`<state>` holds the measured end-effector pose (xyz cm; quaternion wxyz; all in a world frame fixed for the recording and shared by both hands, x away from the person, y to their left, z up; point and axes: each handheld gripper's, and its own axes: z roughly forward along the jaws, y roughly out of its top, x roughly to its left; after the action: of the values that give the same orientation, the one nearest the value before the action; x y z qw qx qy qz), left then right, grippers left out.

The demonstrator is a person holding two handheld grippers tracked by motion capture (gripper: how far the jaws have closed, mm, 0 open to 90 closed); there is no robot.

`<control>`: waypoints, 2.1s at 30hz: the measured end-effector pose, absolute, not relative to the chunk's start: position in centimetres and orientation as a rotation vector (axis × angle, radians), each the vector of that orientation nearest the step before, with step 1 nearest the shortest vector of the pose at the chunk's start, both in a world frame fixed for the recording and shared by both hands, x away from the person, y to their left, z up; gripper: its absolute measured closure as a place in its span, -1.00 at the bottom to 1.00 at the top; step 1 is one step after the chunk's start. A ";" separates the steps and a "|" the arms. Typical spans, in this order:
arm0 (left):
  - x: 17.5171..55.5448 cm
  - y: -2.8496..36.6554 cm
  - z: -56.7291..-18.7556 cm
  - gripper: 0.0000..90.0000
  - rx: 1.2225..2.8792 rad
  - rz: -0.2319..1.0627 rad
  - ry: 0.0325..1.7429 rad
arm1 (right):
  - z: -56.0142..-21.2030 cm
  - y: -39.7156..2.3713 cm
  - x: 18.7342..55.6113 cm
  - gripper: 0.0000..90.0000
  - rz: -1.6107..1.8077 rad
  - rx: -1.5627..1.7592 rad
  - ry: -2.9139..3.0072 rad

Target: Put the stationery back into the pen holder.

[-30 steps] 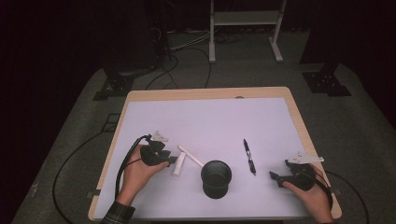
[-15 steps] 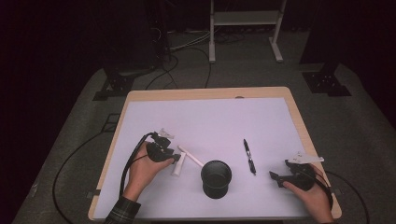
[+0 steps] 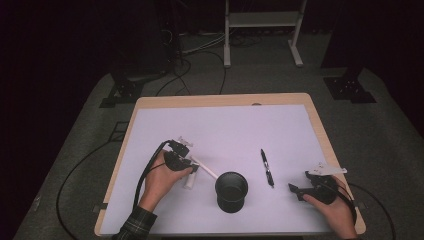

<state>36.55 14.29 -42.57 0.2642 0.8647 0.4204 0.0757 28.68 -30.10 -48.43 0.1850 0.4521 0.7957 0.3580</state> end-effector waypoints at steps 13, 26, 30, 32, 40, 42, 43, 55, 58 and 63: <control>37.3 13.3 -43.6 0.33 2.381 0.187 1.167 | -48.4 -30.1 28.7 -0.64 1.010 1.276 2.242; 37.8 12.7 -44.4 0.33 2.408 0.194 1.184 | -48.4 -30.1 28.7 -0.64 1.011 1.276 2.243; 37.9 12.7 -44.4 0.34 2.419 0.199 1.175 | -48.4 -30.1 28.7 -0.64 1.011 1.276 2.242; 37.9 12.7 -44.4 0.34 2.414 0.200 1.177 | -48.4 -30.1 28.7 -0.64 1.012 1.276 2.242; 38.0 12.9 -44.5 0.44 2.404 0.200 1.177 | -48.4 -30.1 28.7 -0.64 1.014 1.277 2.242; 38.0 13.0 -44.5 0.46 2.412 0.203 1.170 | -48.4 -30.1 28.7 -0.64 1.014 1.277 2.243; 38.0 13.0 -44.5 0.48 2.416 0.206 1.166 | -48.4 -30.1 28.7 -0.64 1.015 1.278 2.243; 37.6 13.2 -44.6 0.57 2.427 0.248 1.093 | -48.4 -30.2 28.7 -0.64 1.021 1.280 2.243; 37.5 13.3 -44.6 0.57 2.426 0.247 1.082 | -48.4 -30.3 28.7 -0.64 1.034 1.287 2.242; 37.4 13.8 -44.7 0.57 2.402 0.199 1.074 | -48.4 -30.3 28.8 -0.64 1.037 1.288 2.241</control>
<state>37.39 13.75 -44.66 0.2490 0.8817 0.3941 0.0732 28.75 -30.33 -48.44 0.1774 0.4550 0.7919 0.3666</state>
